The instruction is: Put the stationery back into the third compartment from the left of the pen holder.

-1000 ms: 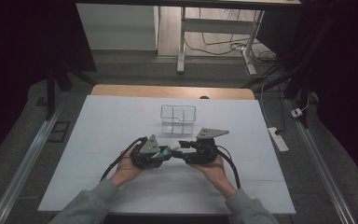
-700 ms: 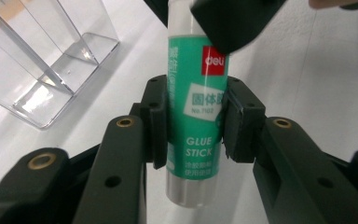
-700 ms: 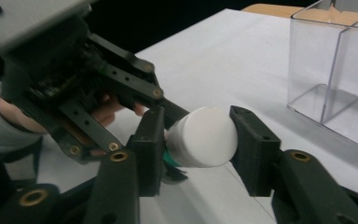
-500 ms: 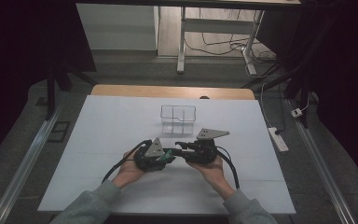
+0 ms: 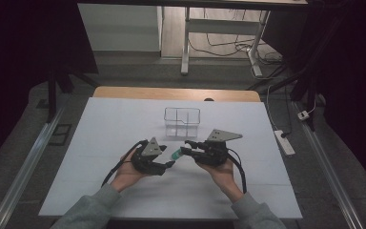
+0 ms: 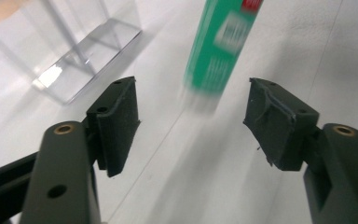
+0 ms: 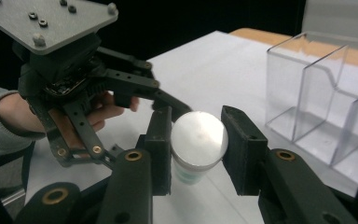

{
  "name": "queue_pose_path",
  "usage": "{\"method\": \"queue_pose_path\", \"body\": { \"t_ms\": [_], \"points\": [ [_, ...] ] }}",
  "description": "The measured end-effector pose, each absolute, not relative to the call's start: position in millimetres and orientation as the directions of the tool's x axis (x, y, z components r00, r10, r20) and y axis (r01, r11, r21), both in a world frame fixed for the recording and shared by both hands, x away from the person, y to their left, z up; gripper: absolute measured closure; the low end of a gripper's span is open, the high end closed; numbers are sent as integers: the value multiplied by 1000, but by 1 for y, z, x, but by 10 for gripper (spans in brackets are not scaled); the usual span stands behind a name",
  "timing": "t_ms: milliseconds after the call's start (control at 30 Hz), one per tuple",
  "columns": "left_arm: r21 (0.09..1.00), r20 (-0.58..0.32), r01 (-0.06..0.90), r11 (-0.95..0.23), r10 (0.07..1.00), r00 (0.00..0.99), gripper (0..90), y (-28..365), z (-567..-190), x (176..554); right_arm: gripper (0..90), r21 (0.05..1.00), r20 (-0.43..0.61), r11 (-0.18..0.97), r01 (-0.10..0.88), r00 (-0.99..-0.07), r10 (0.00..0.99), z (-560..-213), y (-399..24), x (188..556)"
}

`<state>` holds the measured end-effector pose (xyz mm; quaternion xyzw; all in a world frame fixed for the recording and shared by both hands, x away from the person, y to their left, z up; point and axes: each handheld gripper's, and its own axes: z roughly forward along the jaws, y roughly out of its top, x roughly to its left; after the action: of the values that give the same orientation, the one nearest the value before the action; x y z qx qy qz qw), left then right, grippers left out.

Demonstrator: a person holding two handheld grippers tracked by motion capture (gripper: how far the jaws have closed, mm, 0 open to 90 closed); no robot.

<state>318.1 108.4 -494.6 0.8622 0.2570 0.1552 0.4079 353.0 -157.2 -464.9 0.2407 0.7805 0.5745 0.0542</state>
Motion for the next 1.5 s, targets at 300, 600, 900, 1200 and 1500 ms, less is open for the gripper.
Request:
{"method": "queue_pose_path", "body": {
  "t_ms": [300, 600, 900, 1200, 1500],
  "points": [
    [771, 31, 381, -511, 627, 779, 306, 148, -498, 300, 641, 935, 173, 197, 294, -865, 470, -453, -171, 356],
    [772, -10, 447, -452, 695, 719, 309, 189, -508, 281, 640, 939, 164, 187, 288, -855, 492, -447, -182, 360],
    [765, -23, 486, -421, 737, 675, 298, 215, -515, 266, 640, 947, 154, 168, 274, -845, 512, -438, -189, 361],
    [763, -26, 509, -400, 767, 641, 293, 231, -519, 257, 640, 961, 150, 115, 252, -823, 547, -423, -202, 367],
    [754, -31, 521, -400, 770, 637, 287, 238, -522, 256, 640, 958, 177, 77, 277, -779, 601, -411, -203, 406]
  ]
}}
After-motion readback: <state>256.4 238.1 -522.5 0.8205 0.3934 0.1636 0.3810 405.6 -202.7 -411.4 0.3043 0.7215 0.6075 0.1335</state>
